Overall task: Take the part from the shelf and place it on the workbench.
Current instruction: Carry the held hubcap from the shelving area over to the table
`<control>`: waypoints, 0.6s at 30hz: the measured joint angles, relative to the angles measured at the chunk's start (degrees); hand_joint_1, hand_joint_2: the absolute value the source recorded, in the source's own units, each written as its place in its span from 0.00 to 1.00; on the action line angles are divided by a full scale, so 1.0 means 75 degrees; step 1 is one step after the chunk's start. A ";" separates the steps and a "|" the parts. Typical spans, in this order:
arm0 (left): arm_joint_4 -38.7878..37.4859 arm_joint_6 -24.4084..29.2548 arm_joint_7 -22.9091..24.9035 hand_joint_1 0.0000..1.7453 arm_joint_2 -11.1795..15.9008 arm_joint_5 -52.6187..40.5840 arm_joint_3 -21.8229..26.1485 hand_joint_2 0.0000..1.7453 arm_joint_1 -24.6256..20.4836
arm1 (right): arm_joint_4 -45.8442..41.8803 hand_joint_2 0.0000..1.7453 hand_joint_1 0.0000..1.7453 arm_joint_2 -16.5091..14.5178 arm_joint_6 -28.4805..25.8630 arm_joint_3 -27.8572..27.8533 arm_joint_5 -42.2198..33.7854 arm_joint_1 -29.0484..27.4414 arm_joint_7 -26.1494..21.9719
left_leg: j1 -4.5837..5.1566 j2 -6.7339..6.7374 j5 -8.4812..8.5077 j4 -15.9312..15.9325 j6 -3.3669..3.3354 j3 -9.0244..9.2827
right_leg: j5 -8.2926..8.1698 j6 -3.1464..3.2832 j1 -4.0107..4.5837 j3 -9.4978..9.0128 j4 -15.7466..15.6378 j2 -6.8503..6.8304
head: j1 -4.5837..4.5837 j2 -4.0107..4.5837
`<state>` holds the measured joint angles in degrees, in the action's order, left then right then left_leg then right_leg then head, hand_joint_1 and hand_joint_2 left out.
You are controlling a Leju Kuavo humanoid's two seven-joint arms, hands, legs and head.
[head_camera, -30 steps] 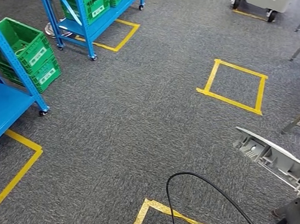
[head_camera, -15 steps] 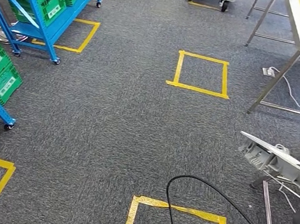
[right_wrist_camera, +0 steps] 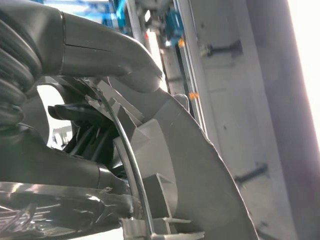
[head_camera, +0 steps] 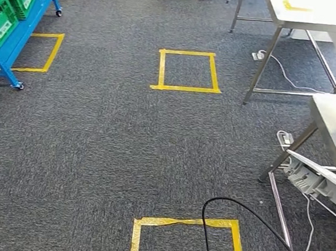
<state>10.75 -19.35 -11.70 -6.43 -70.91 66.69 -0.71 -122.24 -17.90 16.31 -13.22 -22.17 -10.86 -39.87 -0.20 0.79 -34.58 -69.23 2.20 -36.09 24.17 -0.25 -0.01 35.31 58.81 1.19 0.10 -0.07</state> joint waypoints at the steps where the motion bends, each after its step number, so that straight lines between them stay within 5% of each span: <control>1: 0.0000 0.0000 -0.0017 0.00 0.0002 -0.0020 0.0000 1.00 0.0019 | -0.0007 1.00 1.00 -0.0002 -0.0008 -0.0032 -0.0010 -0.0016 0.0000 | 0.0000 -0.0050 -0.0090 -0.0368 0.0003 -0.0206 | 0.0000 0.0003 -0.0001 -0.0001 0.0001 0.0112 | -0.0008 0.0000; 3: 0.0000 0.0001 -0.0025 0.00 0.0012 -0.0043 0.0000 1.00 0.0041 | -0.0024 1.00 1.00 -0.0012 -0.0009 -0.0113 -0.0050 -0.0053 0.0000 | -0.0005 -0.0094 0.0178 -0.0352 -0.0003 -0.0276 | -0.0002 -0.0002 -0.0010 -0.0010 0.0003 0.0354 | -0.0007 0.0000; 6: 0.0000 -0.0019 -0.0021 0.00 0.0017 -0.0043 0.0000 1.00 0.0040 | -0.0093 1.00 1.00 -0.0034 -0.0017 -0.0238 -0.0130 -0.0111 0.0000 | -0.0070 -0.0504 0.0945 0.1002 -0.0017 0.0294 | -0.0003 -0.0067 -0.0032 0.0003 0.0044 0.0691 | -0.0004 0.0000; 8: 0.0000 -0.0022 0.0030 0.00 0.0014 -0.0044 0.0000 1.00 0.0034 | -0.0168 1.00 1.00 -0.0047 -0.0055 -0.0332 -0.0128 -0.0145 -0.0004 | -0.0091 -0.0741 0.1030 0.1463 -0.0055 0.0491 | -0.0019 -0.0155 -0.0048 0.0073 0.0072 0.0874 | -0.0001 -0.0001; 10: 0.0000 -0.0011 0.0082 0.00 0.0009 -0.0047 0.0001 1.00 0.0016 | -0.0235 1.00 1.00 -0.0051 -0.0089 -0.0425 -0.0107 -0.0178 -0.0008 | -0.0067 -0.0600 0.1022 0.1506 -0.0147 0.0515 | -0.0054 -0.0248 -0.0083 0.0141 0.0056 0.1009 | -0.0003 -0.0001; 12: 0.0000 -0.0001 0.0097 0.00 0.0014 -0.0047 0.0003 1.00 -0.0003 | -0.0294 1.00 1.00 -0.0055 -0.0098 -0.0503 -0.0098 -0.0193 -0.0009 | -0.0064 -0.0411 0.1040 0.1536 -0.0256 0.0537 | 0.0063 -0.0322 -0.0060 0.0264 0.0254 0.0690 | 0.0036 0.0000; 15: 0.0000 0.0001 0.0108 0.00 0.0024 -0.0044 0.0003 1.00 0.0023 | -0.0336 1.00 1.00 -0.0057 -0.0114 -0.0540 -0.0076 -0.0186 -0.0009 | -0.0025 -0.0091 0.1013 0.1549 -0.0363 0.0566 | 0.0715 -0.0399 -0.0047 0.0879 0.1562 -0.0011 | 0.0095 0.0000; 17: 0.0000 -0.0001 0.0128 0.00 0.0024 -0.0048 0.0004 1.00 0.0039 | -0.0338 1.00 1.00 -0.0058 -0.0188 -0.0549 0.0034 -0.0185 -0.0007 | -0.0012 0.0138 0.0988 0.1548 -0.0366 0.0583 | 0.0899 -0.0420 -0.0072 0.1178 0.2185 -0.0098 | 0.0094 0.0000; 18: 0.0000 -0.0001 0.0136 0.00 0.0024 -0.0050 0.0004 1.00 0.0038 | -0.0345 1.00 1.00 -0.0058 -0.0260 -0.0551 0.0147 -0.0177 -0.0007 | -0.0011 0.0246 0.0969 0.1548 -0.0354 0.0602 | 0.0786 -0.0424 -0.0081 0.1116 0.2084 -0.0127 | 0.0095 0.0000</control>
<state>10.75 -19.36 -10.68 -6.25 -71.29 66.72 -0.43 -124.83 -18.33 14.35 -17.36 -21.07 -12.19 -39.92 -0.28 2.63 -27.31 -57.62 -0.45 -31.58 30.06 -3.43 -0.61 43.68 74.44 0.24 0.81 -0.07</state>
